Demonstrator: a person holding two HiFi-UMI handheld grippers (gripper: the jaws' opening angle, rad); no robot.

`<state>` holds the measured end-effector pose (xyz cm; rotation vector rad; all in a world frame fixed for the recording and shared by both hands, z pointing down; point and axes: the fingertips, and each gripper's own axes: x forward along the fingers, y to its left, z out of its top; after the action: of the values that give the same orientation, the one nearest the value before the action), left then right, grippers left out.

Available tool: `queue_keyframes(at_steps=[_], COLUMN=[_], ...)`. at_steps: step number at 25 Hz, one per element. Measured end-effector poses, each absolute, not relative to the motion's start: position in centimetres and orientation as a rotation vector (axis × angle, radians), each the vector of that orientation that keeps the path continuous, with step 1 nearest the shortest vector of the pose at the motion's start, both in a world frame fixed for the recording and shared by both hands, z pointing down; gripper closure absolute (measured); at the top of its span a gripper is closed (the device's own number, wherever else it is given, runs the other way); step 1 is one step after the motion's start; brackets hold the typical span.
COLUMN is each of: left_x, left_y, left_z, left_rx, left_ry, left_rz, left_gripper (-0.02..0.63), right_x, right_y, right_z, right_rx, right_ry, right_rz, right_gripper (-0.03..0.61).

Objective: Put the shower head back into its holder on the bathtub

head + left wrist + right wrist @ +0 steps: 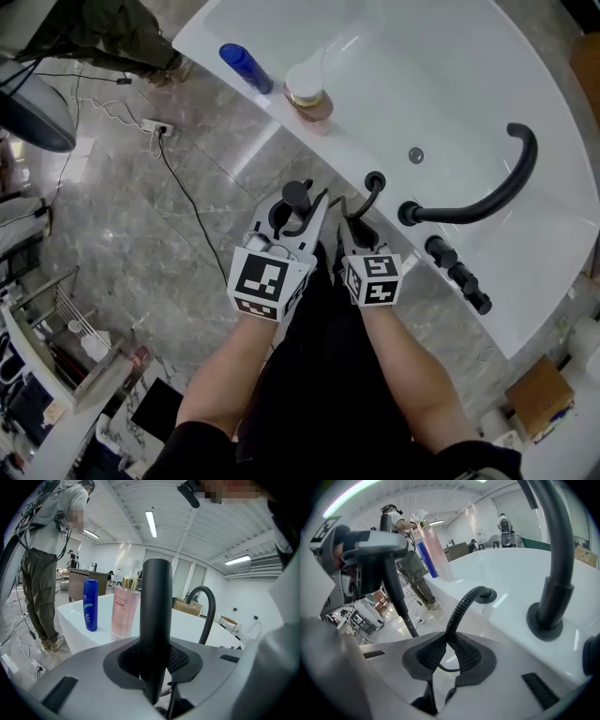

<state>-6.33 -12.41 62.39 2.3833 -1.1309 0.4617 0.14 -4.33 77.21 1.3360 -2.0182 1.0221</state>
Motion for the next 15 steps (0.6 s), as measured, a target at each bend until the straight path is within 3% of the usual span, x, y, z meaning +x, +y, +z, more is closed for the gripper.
queue_keyframes(at_steps=[7,15], left_x=[-6.1,-5.4], left_y=[-14.1,-15.2], left_z=[54.5,50.6], left_rx=[2.418,2.455], left_ry=[-1.164,-1.181], left_rz=[0.368,0.355], left_gripper=[0.505,0.505], right_x=[1.2,1.0], right_y=[-5.6,-3.9], right_z=[71.3,72.9], right_rx=[1.281,1.204], right_ry=[-2.008,-1.898], right_rz=[1.210,1.438], right_gripper=[0.509,0.509])
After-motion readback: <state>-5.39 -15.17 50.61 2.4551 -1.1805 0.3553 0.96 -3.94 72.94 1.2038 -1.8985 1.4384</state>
